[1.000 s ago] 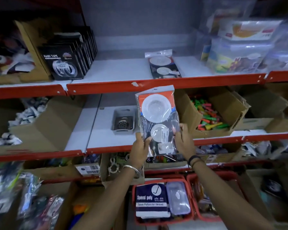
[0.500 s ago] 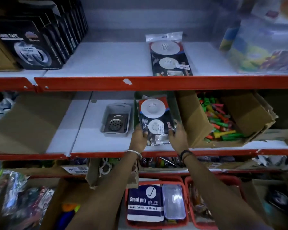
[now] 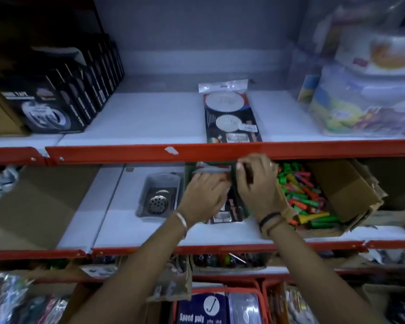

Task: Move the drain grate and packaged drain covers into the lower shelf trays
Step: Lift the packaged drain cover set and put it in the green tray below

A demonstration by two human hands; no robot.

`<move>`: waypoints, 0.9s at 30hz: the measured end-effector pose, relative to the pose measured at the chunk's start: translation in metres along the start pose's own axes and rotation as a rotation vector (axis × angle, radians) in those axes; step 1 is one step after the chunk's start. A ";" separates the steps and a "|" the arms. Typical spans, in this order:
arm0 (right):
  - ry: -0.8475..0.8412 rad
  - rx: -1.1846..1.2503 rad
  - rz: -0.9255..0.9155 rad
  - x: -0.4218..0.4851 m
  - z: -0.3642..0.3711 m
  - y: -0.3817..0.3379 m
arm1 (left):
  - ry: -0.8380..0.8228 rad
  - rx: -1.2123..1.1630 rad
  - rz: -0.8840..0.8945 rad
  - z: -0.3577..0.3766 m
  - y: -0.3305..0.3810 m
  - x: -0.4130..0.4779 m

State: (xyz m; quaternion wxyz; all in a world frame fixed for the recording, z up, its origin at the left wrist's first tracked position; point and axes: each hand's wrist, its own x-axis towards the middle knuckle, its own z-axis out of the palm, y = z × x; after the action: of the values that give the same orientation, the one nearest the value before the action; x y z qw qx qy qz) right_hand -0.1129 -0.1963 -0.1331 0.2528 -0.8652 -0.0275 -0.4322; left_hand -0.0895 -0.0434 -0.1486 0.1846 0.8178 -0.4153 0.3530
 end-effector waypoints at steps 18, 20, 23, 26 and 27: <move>-0.515 -0.078 0.776 0.158 0.003 -0.001 | -0.153 -0.832 -1.210 -0.042 -0.064 0.167; -0.409 0.102 0.793 0.164 -0.005 -0.005 | -0.033 -0.915 -1.193 -0.056 -0.054 0.169; -0.239 0.289 0.741 0.163 -0.023 -0.017 | 0.055 -0.982 -1.118 -0.077 -0.038 0.155; -0.114 0.324 0.666 0.136 -0.042 -0.042 | 0.103 -0.924 -1.088 -0.096 -0.018 0.124; -0.086 0.318 0.628 0.124 -0.046 -0.049 | 0.133 -0.945 -1.085 -0.100 -0.010 0.113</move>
State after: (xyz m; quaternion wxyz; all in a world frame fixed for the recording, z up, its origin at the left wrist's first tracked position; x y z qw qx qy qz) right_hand -0.0822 -0.1957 0.0043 0.5032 -0.7989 0.1622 -0.2867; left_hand -0.0776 -0.0403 0.0021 0.6928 0.7183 -0.0469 0.0432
